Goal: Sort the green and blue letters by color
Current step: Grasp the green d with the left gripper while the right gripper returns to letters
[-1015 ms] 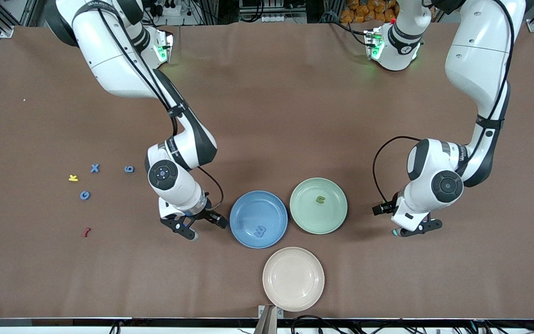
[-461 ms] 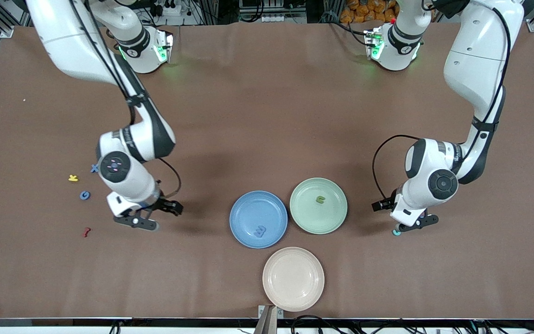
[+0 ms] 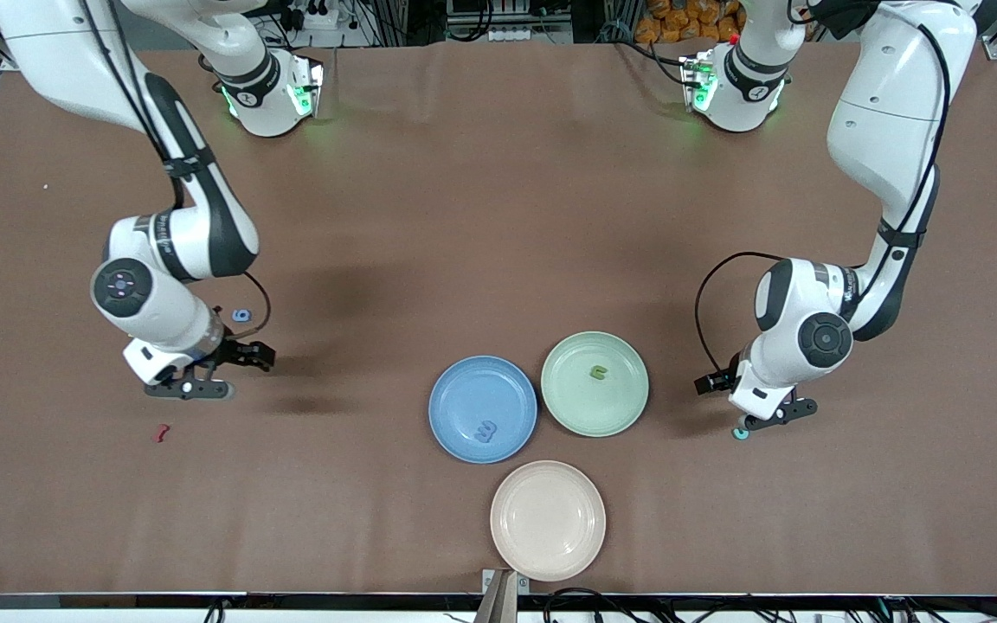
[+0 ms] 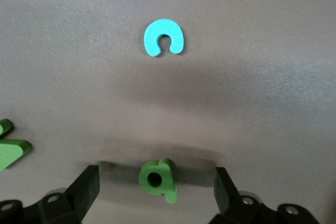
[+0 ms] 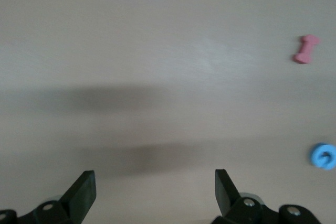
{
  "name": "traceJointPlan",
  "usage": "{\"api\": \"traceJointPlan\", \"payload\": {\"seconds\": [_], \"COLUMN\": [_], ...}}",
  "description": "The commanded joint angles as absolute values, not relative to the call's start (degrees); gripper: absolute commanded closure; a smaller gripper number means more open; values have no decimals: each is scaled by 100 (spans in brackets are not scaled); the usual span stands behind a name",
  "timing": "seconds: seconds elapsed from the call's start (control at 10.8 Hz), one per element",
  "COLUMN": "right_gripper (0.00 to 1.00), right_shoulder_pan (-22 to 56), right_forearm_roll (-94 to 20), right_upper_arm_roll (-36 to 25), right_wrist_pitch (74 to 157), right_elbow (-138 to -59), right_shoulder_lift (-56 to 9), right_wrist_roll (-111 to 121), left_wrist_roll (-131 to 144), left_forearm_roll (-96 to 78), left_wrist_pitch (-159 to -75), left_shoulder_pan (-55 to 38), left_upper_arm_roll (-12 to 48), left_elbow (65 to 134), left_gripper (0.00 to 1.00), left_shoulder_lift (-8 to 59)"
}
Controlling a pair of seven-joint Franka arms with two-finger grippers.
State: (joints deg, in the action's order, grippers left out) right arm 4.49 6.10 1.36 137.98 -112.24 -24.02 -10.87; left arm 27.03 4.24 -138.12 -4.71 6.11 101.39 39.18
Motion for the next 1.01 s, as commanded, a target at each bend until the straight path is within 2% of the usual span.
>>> {"api": "traceJointPlan", "payload": {"seconds": [0.0, 0.18, 0.46, 0.92], "right_gripper": [0, 0, 0, 0], "right_shoulder_pan": [-376, -667, -1378, -1503], "right_forearm_roll": [686, 686, 668, 650], "right_upper_arm_roll": [255, 255, 281, 281], "right_wrist_pitch": [14448, 14502, 14555, 14563], "right_elbow": [-12276, -12541, -12709, -12955], "right_shoulder_lift": [-2013, -2013, -2048, -2065], "right_wrist_roll": [120, 429, 1613, 1872], "left_wrist_roll": [2698, 2690, 2672, 2663], "left_forearm_roll": [510, 510, 519, 510], "left_wrist_pitch": [-14105, -14133, -14133, -13757], "left_shoulder_pan": [-430, -448, -492, -650], "left_upper_arm_roll": [685, 686, 677, 624], "left_elbow": [10458, 10468, 10459, 10258], "left_gripper": [44, 73, 83, 88], "left_shoulder_lift": [3841, 3841, 3832, 3393]}}
